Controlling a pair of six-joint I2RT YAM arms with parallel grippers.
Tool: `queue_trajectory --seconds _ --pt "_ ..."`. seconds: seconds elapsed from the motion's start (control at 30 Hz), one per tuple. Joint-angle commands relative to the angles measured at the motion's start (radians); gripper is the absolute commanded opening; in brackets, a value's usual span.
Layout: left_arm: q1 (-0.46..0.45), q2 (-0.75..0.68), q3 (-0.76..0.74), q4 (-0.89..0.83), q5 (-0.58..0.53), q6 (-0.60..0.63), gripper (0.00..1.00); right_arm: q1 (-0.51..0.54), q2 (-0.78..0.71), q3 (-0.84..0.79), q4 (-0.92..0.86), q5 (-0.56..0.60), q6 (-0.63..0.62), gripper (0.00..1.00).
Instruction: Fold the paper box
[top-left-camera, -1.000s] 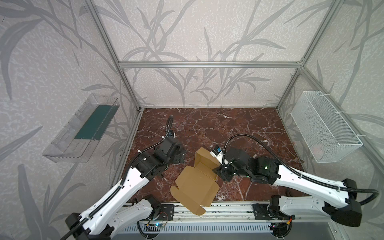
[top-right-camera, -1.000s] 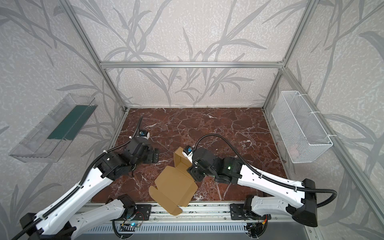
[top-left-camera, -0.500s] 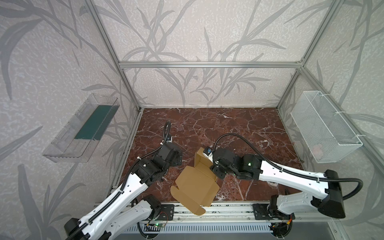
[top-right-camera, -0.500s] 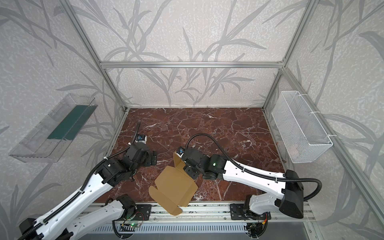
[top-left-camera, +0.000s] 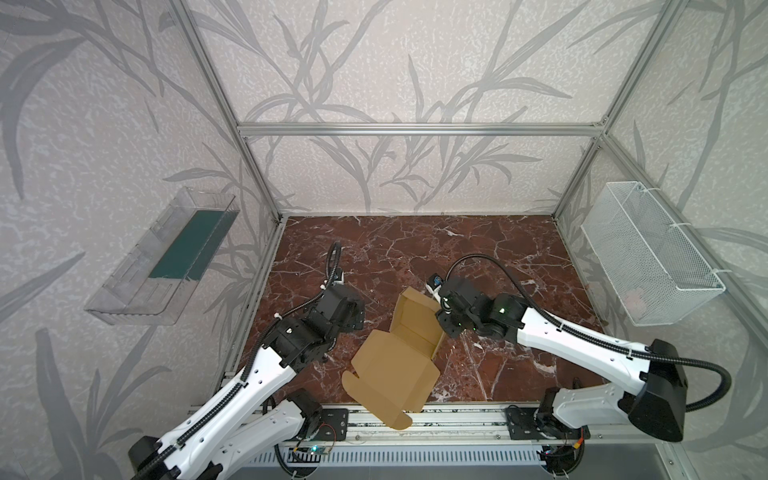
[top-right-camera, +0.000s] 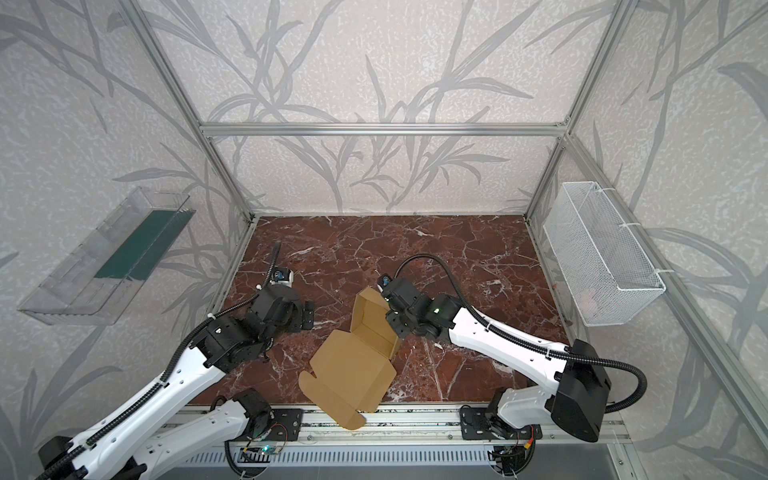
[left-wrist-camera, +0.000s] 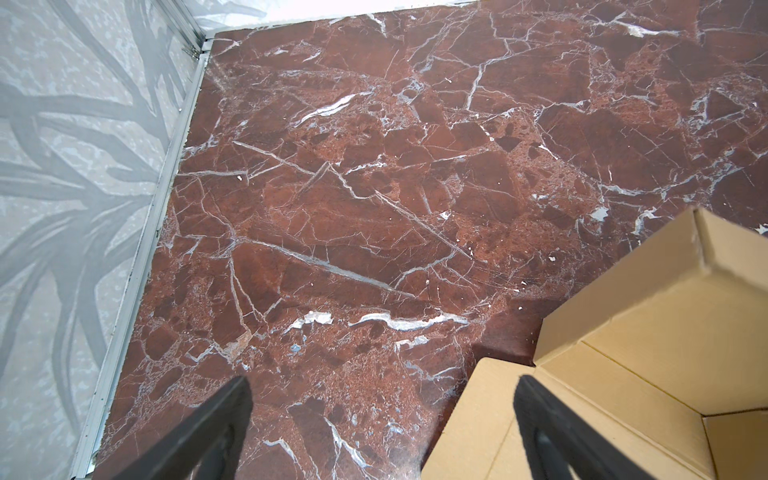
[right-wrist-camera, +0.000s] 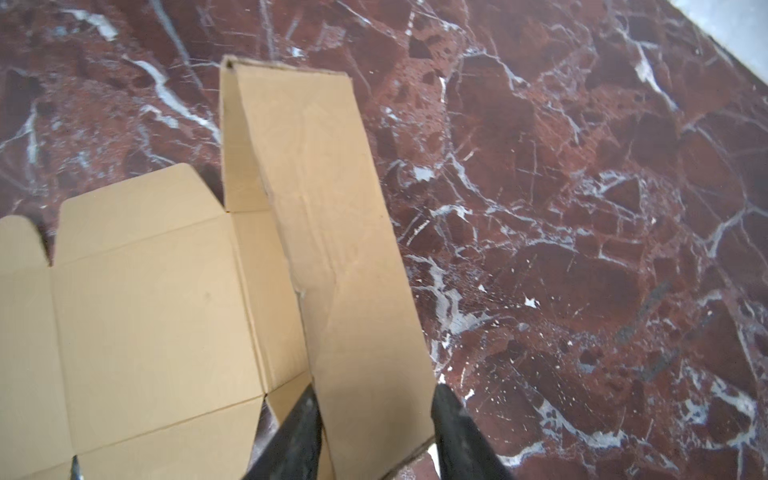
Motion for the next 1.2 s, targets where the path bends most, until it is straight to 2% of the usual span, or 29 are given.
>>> queue_trajectory --seconds 0.0,0.1,0.3,0.5,0.63,0.73,0.9,0.93,1.0,1.17 --pt "0.006 -0.009 -0.003 0.0 -0.029 -0.01 0.99 -0.009 -0.051 -0.031 0.026 -0.045 0.018 0.44" --pt "0.006 -0.011 -0.003 -0.001 -0.033 -0.01 0.99 -0.037 -0.039 -0.043 0.019 -0.063 0.024 0.44" --pt "0.007 -0.027 -0.007 -0.006 -0.041 -0.013 0.99 -0.171 -0.027 -0.121 0.066 -0.15 0.077 0.44" --pt "0.008 -0.062 -0.01 0.003 -0.056 -0.009 0.99 -0.224 0.007 -0.171 0.073 -0.117 0.113 0.44" --pt "0.008 -0.122 -0.02 0.012 -0.046 -0.013 0.99 -0.268 0.017 -0.214 0.072 -0.2 0.166 0.45" --pt "0.008 -0.184 -0.017 -0.017 -0.029 -0.085 0.99 -0.269 -0.018 -0.262 0.093 -0.269 0.192 0.47" --pt "0.006 -0.261 -0.042 -0.059 0.093 -0.278 0.99 -0.268 -0.119 -0.39 0.19 -0.378 0.256 0.51" --pt "0.007 -0.273 -0.061 -0.032 0.14 -0.267 0.99 -0.269 -0.13 -0.409 0.205 -0.399 0.271 0.51" --pt "0.006 -0.284 -0.087 -0.02 0.181 -0.329 0.99 -0.263 -0.152 -0.437 0.219 -0.437 0.3 0.52" --pt "0.006 -0.295 -0.14 0.004 0.196 -0.381 0.99 -0.203 -0.231 -0.528 0.329 -0.48 0.417 0.52"
